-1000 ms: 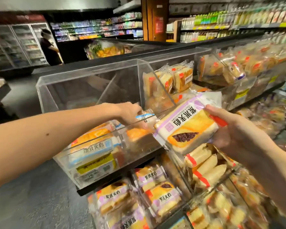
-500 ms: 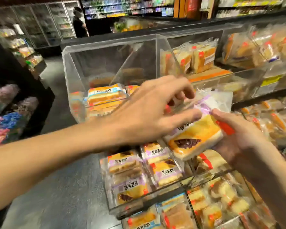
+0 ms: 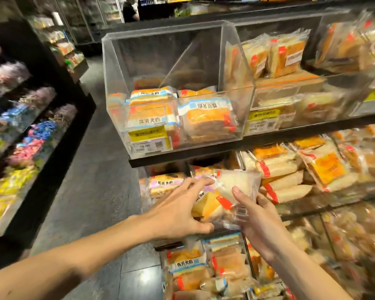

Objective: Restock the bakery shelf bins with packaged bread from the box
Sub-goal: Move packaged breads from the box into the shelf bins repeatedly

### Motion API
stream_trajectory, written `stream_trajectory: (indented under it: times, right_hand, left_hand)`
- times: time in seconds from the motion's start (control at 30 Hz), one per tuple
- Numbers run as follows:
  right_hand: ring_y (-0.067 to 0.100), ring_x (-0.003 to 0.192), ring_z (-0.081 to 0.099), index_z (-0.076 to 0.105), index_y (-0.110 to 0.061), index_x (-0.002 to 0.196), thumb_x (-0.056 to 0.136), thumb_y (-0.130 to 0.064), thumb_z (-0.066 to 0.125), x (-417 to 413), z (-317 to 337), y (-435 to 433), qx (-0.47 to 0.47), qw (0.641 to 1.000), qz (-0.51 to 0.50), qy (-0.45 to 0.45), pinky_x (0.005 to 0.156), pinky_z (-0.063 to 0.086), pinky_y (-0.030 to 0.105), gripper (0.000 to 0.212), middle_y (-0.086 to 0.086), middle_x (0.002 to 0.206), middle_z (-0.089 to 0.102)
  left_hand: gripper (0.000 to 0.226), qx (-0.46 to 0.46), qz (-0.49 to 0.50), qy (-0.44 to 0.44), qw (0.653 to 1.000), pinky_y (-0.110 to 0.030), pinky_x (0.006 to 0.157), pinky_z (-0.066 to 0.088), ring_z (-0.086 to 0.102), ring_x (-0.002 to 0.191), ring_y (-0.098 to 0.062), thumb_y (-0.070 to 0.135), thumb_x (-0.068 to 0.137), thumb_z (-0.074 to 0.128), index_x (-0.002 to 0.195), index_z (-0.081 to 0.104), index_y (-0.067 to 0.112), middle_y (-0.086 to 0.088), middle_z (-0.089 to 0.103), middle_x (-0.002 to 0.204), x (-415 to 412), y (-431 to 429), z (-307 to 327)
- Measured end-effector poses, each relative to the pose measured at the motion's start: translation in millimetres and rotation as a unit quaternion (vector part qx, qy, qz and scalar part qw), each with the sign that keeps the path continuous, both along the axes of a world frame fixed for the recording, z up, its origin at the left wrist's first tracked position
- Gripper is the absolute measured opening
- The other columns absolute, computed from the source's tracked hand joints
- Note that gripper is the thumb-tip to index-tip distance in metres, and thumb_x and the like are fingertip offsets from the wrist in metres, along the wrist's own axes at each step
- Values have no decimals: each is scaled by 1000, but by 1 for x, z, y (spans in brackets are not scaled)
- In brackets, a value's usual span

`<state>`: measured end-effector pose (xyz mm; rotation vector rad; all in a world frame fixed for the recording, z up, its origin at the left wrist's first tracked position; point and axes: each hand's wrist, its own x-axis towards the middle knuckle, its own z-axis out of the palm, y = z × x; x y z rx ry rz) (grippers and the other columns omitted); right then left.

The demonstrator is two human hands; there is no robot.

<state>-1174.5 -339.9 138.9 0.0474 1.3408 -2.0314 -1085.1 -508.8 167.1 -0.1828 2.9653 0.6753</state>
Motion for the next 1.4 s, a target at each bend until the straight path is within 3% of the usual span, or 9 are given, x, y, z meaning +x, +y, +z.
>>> stream_trajectory:
  times: [0.13, 0.5, 0.73, 0.83, 0.97, 1.1, 1.17, 1.27, 1.4]
  right_hand:
    - [33, 96, 73, 55, -6, 130, 93, -5, 63, -12, -12, 0, 29, 999, -17, -16, 73, 60, 44, 38, 17, 110, 74]
    - [25, 96, 70, 58, -18, 111, 95, 1, 57, -20, -9, -2, 55, 998, 7, 25, 67, 60, 39, 25, 11, 108, 72]
    - [18, 102, 69, 57, -27, 121, 94, -1, 60, -28, -19, -9, 112, 978, 42, 170, 72, 62, 37, 37, 0, 116, 68]
    - [8, 110, 64, 54, -42, 113, 93, -2, 64, -32, -30, -16, 173, 907, 77, 376, 86, 59, 28, 46, -14, 117, 64]
    - [-3, 117, 54, 51, -39, 129, 90, 1, 64, -32, -48, -30, 220, 720, 135, 644, 96, 51, 24, 57, -21, 126, 54]
    - [12, 121, 54, 46, -32, 134, 79, -2, 74, -26, -65, -50, 218, 584, 207, 754, 93, 54, 32, 68, -11, 135, 48]
    - [9, 133, 44, 44, -35, 134, 84, -24, 74, -26, -68, -56, 187, 604, 225, 741, 105, 47, 32, 59, -13, 143, 40]
    - [-2, 141, 20, 27, -52, 138, 74, -71, 67, -29, -66, -60, 200, 728, 270, 597, 110, 25, 19, 78, -20, 153, 16]
    - [12, 120, 53, 36, -34, 137, 72, -49, 84, -39, -72, -75, 248, 860, 260, 362, 99, 50, 35, 82, -8, 139, 44]
  left_hand:
    - [90, -59, 17, -52, 997, -29, 103, 35, 37, 136, -15, 51, 78, 74, 150, 21, 37, 7, 32, 148, -3, -44, -12]
    - [83, -200, -131, -144, 960, -38, 110, 37, 35, 141, -22, 49, 81, 75, 150, 33, 31, 1, 32, 156, -26, -93, -85]
    - [53, -48, -98, -153, 982, -37, 120, 23, 23, 149, -14, 42, 100, 54, 149, 39, 33, 1, 32, 159, -23, -97, -83]
    - [31, 161, 75, -42, 983, -43, 102, 49, 61, 115, -14, 38, 103, 48, 126, 61, 23, -3, 61, 132, -20, -85, -68]
    - [71, 588, 305, -70, 746, -42, 75, 59, 69, 86, -36, 70, 92, 38, 123, 58, 9, -23, 69, 104, -15, -69, -36]
    - [60, 625, 310, -83, 712, -43, 83, 60, 70, 101, -34, 43, 86, 72, 132, 54, 8, -13, 71, 112, -4, -57, -37]
    - [77, 613, 336, -59, 713, -49, 85, 59, 70, 103, -37, 15, 80, 82, 143, 39, 9, -16, 67, 124, -1, -58, -51]
    - [70, 599, 357, -11, 716, -62, 96, 49, 68, 107, -40, -1, 79, 78, 138, 42, 7, -20, 69, 119, 4, -69, -64]
    - [79, 560, 366, 31, 743, -70, 96, 44, 68, 108, -36, 11, 69, 86, 136, 44, 19, -14, 67, 124, 4, -77, -74]
